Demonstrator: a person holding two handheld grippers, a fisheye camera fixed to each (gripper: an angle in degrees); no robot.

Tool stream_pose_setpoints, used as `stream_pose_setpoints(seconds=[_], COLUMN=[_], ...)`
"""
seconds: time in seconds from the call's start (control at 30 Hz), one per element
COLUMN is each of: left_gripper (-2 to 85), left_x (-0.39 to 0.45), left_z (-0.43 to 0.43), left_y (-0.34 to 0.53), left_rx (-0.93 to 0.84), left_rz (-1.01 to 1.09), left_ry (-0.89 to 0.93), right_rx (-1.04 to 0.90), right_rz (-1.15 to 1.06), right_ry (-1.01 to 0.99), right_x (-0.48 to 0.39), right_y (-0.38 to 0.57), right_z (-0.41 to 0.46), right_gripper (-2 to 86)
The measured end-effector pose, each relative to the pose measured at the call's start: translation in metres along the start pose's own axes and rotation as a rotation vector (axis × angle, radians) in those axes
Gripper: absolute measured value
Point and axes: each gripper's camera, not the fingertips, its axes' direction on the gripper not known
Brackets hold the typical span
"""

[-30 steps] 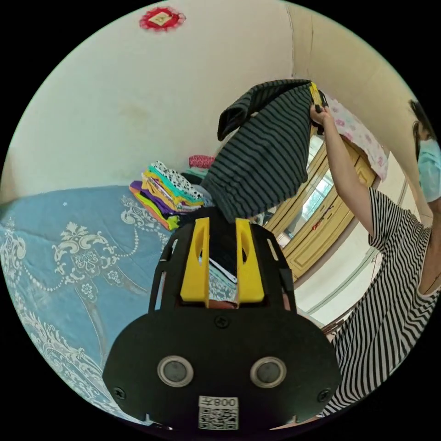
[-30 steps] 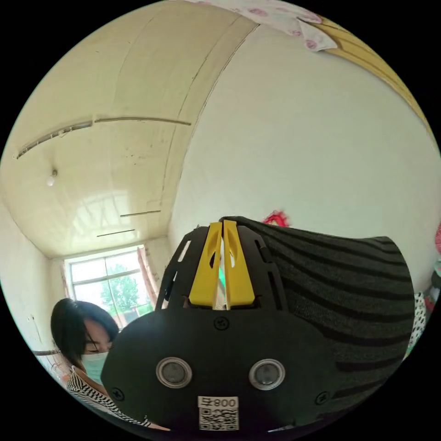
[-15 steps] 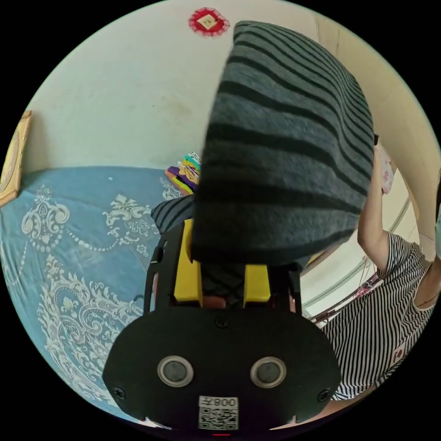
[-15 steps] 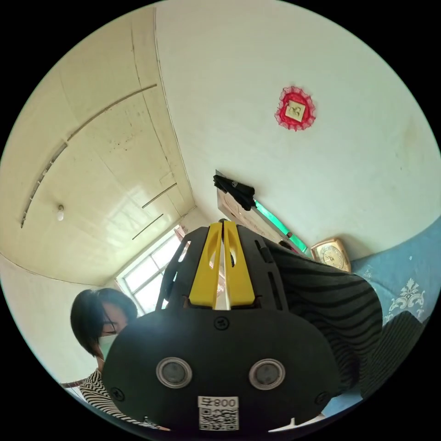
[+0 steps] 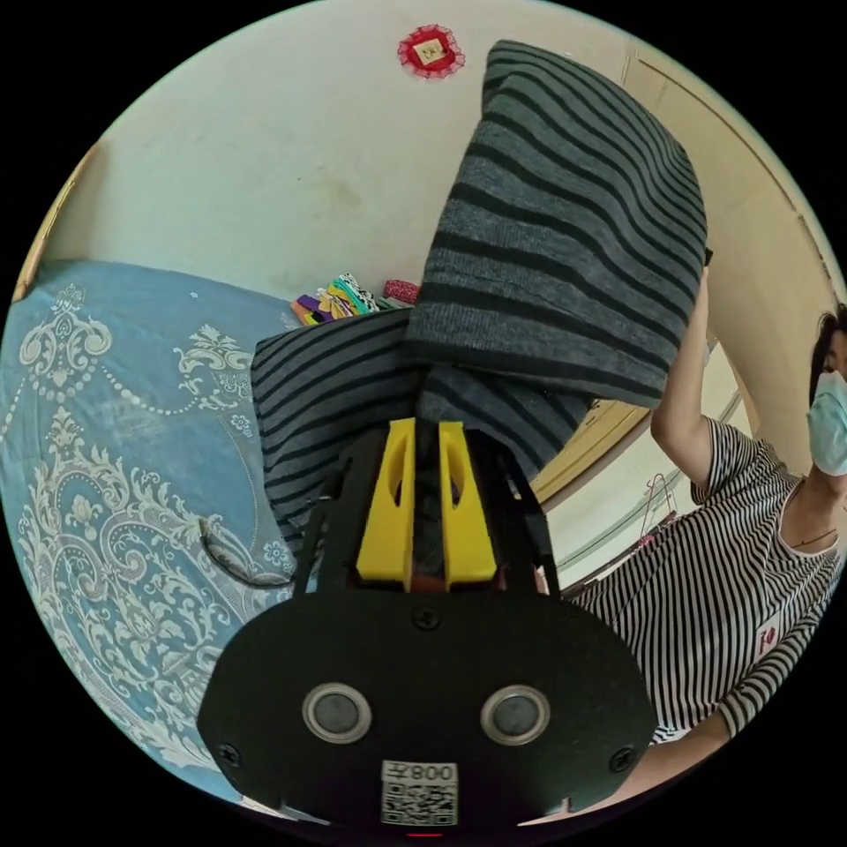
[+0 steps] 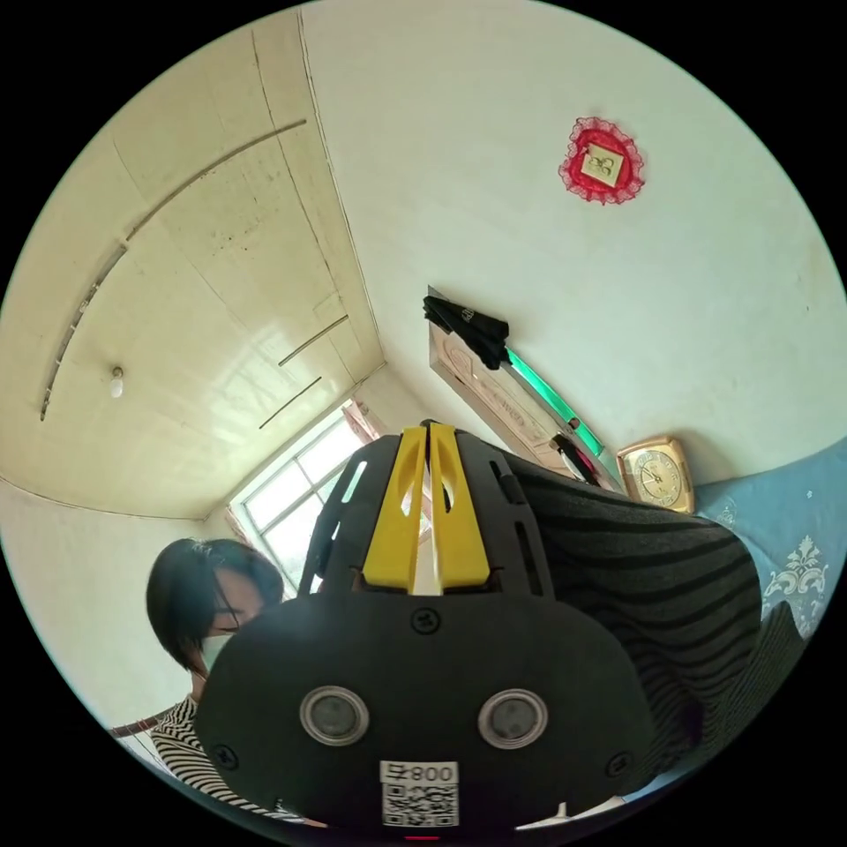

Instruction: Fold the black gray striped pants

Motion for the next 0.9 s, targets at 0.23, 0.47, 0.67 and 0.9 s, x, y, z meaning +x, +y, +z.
stream_pose_setpoints(seconds=[0.23, 0.47, 0.67, 0.9], left_gripper=[1.7, 1.2, 1.1, 1.4], left_x=[0.009, 0.022, 0.122, 0.223], left_z=[-0.061, -0.171, -0.229, -0.283], left_y=[0.074, 0.044, -0.064, -0.004], left_rx=[0.05, 0.147, 0.227, 0.241], left_rz=[-0.018, -0.037, 0.182, 0.358], left_ry=[-0.148, -0.527, -0.778, -1.028], right_rx=[0.111, 0.278, 0.292, 0.127], right_rz=[0.044, 0.263, 0.088, -0.046], right_ry=[0.163, 0.3, 0.281, 0.203], right_x=[0.039, 0.131, 0.094, 0.076], right_y=[-0.006, -0.017, -0.07, 0.003], right_z=[-0.034, -0.078, -0.055, -0.011], right_gripper=[0.1, 0.0, 0.0, 0.2])
